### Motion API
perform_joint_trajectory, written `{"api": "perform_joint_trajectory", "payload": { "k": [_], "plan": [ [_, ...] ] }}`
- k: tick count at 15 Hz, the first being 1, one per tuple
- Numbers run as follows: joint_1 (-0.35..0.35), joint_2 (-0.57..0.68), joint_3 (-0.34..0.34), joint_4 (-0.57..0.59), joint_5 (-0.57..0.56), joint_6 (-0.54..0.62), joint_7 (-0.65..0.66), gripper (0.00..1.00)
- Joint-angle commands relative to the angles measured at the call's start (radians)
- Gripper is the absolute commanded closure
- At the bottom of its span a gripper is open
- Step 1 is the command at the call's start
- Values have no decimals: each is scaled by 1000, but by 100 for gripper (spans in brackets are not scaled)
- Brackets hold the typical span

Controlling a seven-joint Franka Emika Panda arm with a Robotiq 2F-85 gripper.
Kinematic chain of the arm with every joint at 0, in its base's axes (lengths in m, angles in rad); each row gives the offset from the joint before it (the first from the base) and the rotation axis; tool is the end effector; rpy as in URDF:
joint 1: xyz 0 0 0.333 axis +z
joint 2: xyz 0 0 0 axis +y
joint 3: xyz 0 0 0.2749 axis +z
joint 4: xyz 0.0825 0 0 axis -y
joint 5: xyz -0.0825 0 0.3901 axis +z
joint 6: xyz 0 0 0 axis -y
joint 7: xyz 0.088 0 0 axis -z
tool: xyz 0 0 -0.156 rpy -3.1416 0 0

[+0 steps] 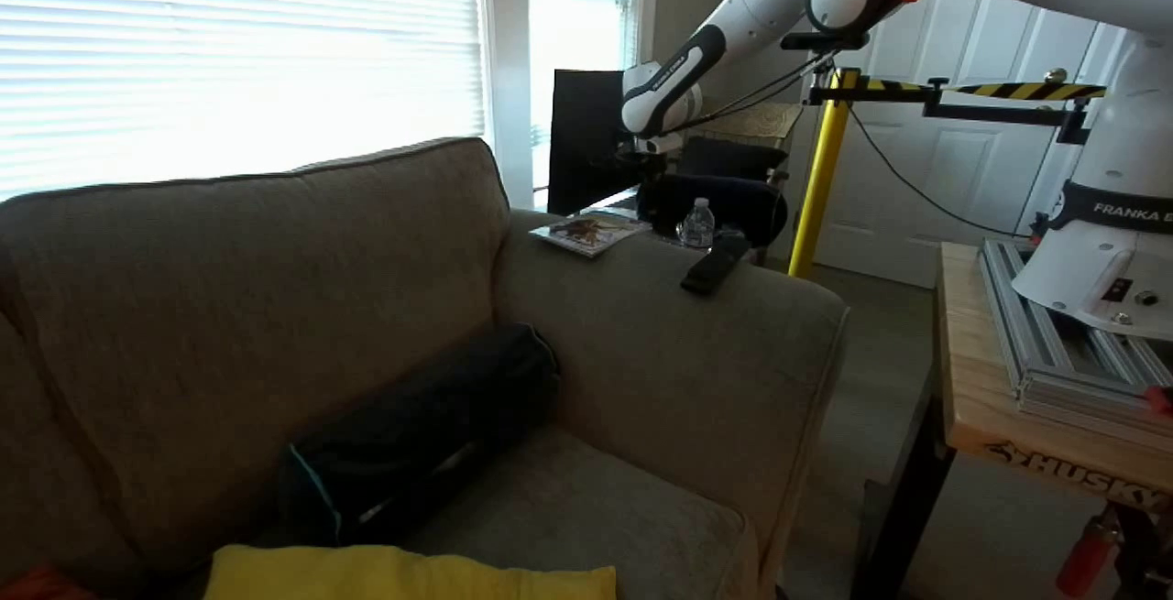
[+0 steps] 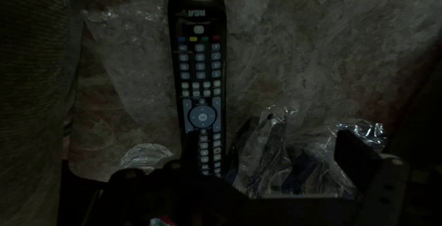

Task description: Put the black remote on the black chair

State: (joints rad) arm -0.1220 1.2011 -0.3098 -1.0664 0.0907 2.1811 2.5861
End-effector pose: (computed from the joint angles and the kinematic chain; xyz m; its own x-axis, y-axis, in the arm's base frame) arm 0.6785 -0.2493 0.0286 -0.9586 -0.2359 0.1593 -0.2603 0.9530 -0.1548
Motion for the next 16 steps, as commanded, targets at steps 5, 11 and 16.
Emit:
{"api": "perform_joint_trajectory", "payload": {
  "k": [5,11,16],
  "plan": [
    [-6,-54,21,-73,-18,38,0,0],
    [22,-163,3,-208,-1,201,-33,0],
    [37,-300,28,-418,-20,352,-137,0]
  ]
}}
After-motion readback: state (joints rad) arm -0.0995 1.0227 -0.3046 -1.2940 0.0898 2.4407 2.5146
